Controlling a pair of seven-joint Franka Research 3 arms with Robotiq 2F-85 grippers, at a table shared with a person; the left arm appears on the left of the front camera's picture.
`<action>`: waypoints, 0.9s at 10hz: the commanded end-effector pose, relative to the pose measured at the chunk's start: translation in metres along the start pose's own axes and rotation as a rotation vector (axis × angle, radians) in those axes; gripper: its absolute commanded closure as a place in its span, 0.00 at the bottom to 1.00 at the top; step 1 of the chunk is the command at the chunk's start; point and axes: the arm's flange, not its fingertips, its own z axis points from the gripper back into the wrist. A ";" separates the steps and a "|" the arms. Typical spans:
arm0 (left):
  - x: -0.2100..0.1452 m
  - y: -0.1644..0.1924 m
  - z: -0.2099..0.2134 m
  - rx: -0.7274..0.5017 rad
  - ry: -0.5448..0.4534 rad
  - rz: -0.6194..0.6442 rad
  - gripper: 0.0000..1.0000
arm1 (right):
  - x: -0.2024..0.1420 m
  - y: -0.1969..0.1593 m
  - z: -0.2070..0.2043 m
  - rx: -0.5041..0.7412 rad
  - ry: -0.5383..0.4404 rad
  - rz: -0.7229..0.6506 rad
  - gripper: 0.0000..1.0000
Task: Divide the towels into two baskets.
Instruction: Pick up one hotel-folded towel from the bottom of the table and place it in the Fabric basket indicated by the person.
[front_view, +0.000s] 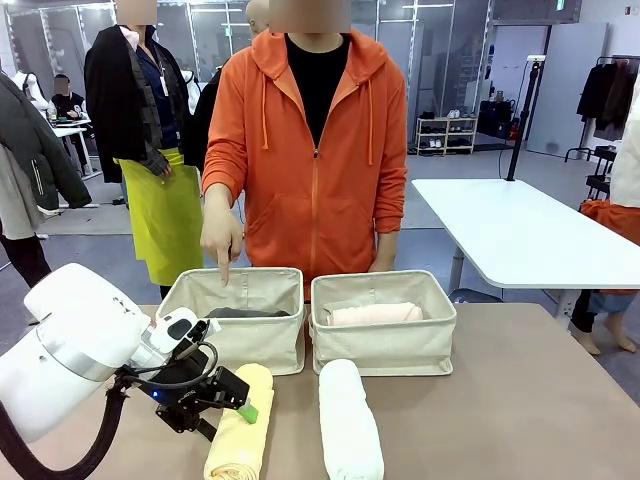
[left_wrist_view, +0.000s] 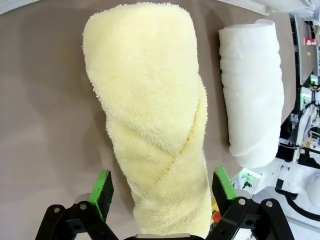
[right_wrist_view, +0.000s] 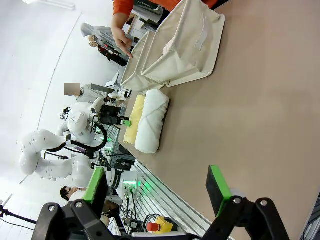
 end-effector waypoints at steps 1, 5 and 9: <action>0.000 0.000 0.000 0.000 0.000 0.000 0.00 | -0.001 0.003 0.003 -0.001 0.016 0.006 0.00; 0.003 -0.003 -0.005 -0.049 -0.024 0.032 0.39 | -0.001 0.003 0.003 -0.001 0.016 0.006 0.00; 0.008 -0.014 -0.032 -0.029 0.050 0.018 0.78 | -0.001 0.003 0.003 -0.001 0.016 0.006 0.00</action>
